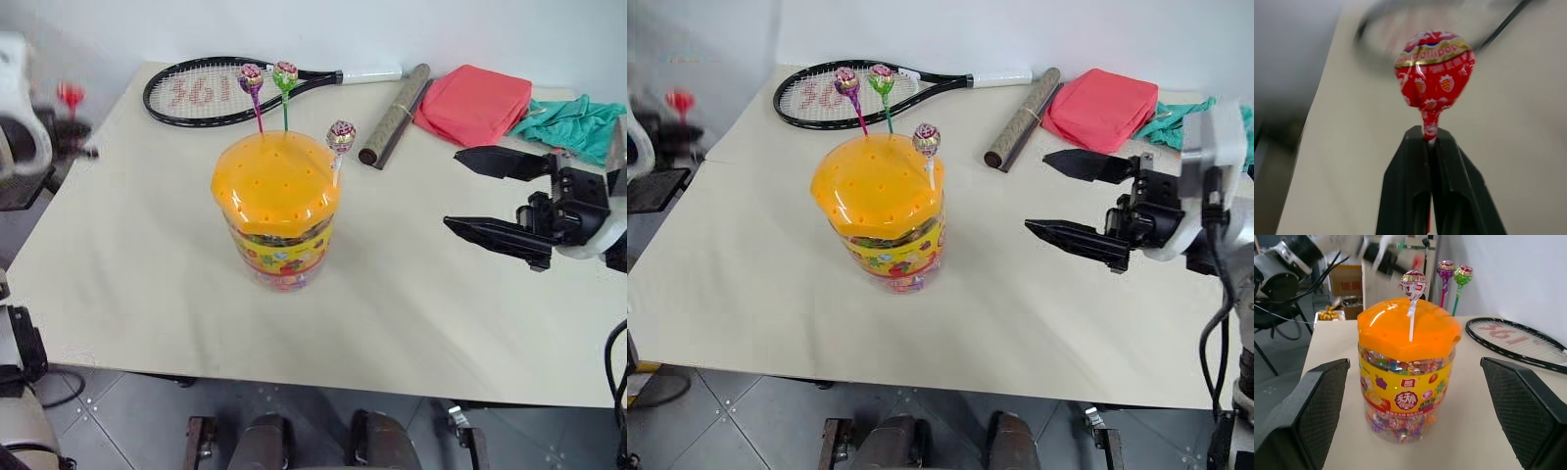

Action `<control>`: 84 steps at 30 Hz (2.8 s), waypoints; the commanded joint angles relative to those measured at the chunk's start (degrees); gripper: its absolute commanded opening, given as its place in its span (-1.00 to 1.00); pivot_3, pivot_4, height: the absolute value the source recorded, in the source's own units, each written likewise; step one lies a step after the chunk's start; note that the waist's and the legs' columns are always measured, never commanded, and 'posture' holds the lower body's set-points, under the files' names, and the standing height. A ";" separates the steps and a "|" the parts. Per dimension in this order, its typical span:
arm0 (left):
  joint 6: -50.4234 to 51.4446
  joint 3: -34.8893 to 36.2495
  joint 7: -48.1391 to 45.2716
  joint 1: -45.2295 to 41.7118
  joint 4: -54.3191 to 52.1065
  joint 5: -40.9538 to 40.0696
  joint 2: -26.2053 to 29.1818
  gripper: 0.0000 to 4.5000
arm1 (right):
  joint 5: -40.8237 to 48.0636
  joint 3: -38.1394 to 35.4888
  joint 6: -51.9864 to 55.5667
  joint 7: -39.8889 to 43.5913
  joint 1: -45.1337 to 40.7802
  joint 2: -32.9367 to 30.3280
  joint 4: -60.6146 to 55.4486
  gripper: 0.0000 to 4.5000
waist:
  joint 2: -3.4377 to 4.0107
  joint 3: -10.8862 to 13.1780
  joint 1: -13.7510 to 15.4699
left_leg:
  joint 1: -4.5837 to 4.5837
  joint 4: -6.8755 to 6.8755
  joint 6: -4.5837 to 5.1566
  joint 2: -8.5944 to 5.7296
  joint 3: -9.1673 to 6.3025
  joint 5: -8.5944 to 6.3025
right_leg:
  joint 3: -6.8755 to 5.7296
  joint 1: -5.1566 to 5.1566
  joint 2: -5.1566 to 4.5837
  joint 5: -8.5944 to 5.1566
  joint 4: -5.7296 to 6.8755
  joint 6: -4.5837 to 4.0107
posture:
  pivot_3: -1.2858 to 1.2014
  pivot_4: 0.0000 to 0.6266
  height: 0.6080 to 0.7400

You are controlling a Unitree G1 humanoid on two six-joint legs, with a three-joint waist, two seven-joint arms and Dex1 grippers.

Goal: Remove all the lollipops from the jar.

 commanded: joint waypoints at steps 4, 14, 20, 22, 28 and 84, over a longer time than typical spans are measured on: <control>7.30 -6.40 -2.35 7.06 -3.25 2.97 3.51 -0.98 | -0.18 0.21 -1.89 0.24 -1.53 1.17 -0.19 1.00 | -0.33 0.08 0.17 | -0.11 0.06 -0.01 -0.01 -0.03 0.00 | 0.09 -0.01 0.02 0.00 0.03 0.00 | 0.03 -0.52 1.00; 12.68 -9.95 -5.61 5.50 0.69 3.75 4.50 -0.33 | -0.46 0.50 -2.09 0.08 -1.26 1.68 -0.52 1.00 | -0.37 0.09 0.06 | -0.16 0.06 -0.02 0.00 0.06 0.00 | 0.08 -0.02 0.06 0.00 0.02 0.00 | 0.03 -0.52 1.00; 14.75 -12.13 -9.22 0.59 -5.48 2.69 7.19 0.48 | -0.69 0.23 -2.25 0.09 -1.29 1.50 -0.40 1.00 | -0.40 0.10 0.17 | -0.16 0.06 -0.02 0.00 0.06 0.00 | 0.08 -0.02 0.06 0.00 0.03 0.00 | 0.03 -0.52 1.00; 14.35 -12.27 -10.44 -2.16 -7.12 2.26 7.03 0.76 | -0.78 0.18 -2.30 0.15 -1.35 1.44 -0.35 1.00 | -0.43 0.11 0.30 | -0.18 0.07 -0.02 -0.01 0.04 -0.01 | 0.08 -0.02 0.05 0.00 0.03 0.00 | 0.03 -0.52 1.00; -0.72 -0.72 -15.52 -6.34 -11.50 -4.21 -0.84 0.98 | -0.81 -0.30 -2.33 -0.30 -1.29 1.28 -0.81 1.00 | -0.43 0.11 0.16 | -0.18 0.08 -0.02 0.00 0.03 0.00 | 0.08 -0.02 0.05 0.00 0.03 0.00 | 0.03 -0.52 1.00; -33.59 6.48 -27.64 -24.05 11.02 -7.72 -19.63 -1.00 | 3.69 -7.87 -1.93 -9.18 6.38 -2.21 -8.89 1.00 | -0.47 0.12 0.01 | -0.21 0.23 -0.01 0.00 0.09 -0.01 | 0.01 -0.02 0.04 0.00 0.06 -0.01 | 0.03 -0.52 1.00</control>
